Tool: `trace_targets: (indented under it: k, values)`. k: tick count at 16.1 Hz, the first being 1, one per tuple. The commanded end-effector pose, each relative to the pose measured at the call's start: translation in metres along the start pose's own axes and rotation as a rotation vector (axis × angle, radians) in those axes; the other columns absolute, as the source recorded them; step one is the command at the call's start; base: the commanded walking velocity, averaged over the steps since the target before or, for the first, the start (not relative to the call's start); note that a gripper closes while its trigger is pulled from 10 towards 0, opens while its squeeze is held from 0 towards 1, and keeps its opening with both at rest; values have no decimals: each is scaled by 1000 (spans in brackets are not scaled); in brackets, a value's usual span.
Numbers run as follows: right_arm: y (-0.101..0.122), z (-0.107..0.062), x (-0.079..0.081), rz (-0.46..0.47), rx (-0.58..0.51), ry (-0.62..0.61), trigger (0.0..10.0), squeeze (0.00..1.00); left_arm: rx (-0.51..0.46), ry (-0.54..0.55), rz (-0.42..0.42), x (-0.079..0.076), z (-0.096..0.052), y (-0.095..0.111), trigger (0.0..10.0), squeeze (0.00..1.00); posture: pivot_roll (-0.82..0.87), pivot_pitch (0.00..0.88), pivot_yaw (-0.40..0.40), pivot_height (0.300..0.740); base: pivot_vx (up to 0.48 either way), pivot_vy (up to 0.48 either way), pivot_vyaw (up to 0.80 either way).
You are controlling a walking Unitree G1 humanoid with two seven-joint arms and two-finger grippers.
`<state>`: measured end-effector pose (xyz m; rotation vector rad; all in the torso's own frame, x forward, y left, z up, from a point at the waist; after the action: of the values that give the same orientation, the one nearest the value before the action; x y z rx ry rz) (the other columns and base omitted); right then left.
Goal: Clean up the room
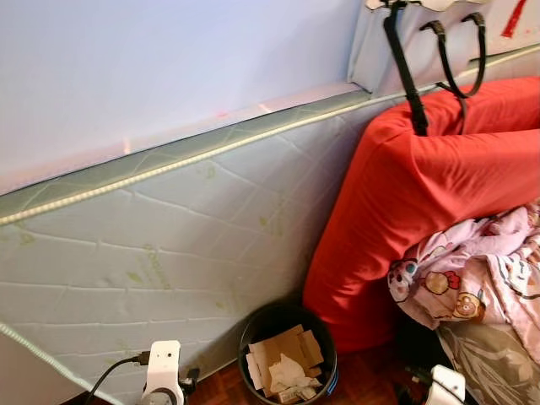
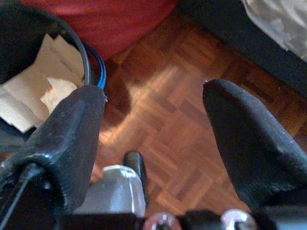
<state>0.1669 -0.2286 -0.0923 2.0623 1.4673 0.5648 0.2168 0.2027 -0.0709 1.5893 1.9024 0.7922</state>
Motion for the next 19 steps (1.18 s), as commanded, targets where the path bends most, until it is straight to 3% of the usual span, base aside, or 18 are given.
trace_targets:
  k: [1, 4, 8, 19]
  values:
    - [-9, -2, -1, -13, 38, -6, 10000, 0, 41, 23, 9, 5, -3, -12, 10000, 0, 8, 0, -33, 719, 0, 0, 0]
    - [-11, -1, 5, -25, 61, 13, 10000, 0, 52, 43, -9, 9, -6, -19, 10000, 0, 32, 0, -30, 719, 0, 0, 0]
    - [-15, -1, 22, -32, 80, 64, 10000, 0, 73, 65, -10, 16, -10, -28, 10000, 0, 48, 0, -41, 719, 0, 0, -609]
    - [-28, -6, 16, -71, 100, 81, 10000, 0, 78, 79, -10, 20, -9, -26, 10000, 0, 58, 0, -44, 719, 0, 0, -611]
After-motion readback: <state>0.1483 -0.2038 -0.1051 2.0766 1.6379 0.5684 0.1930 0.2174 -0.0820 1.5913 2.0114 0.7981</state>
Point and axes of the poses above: a point about 5 cm out from each wrist's last joint towards the gripper, its own z axis pointing out of the wrist towards the gripper, its own y axis along the axis of the wrist's last joint, x = y × z, the point moved 1 cm from there along z, pointing out of the wrist towards the gripper, and after that the axes turned 6 degrees about -z, right-handed, at the moved point
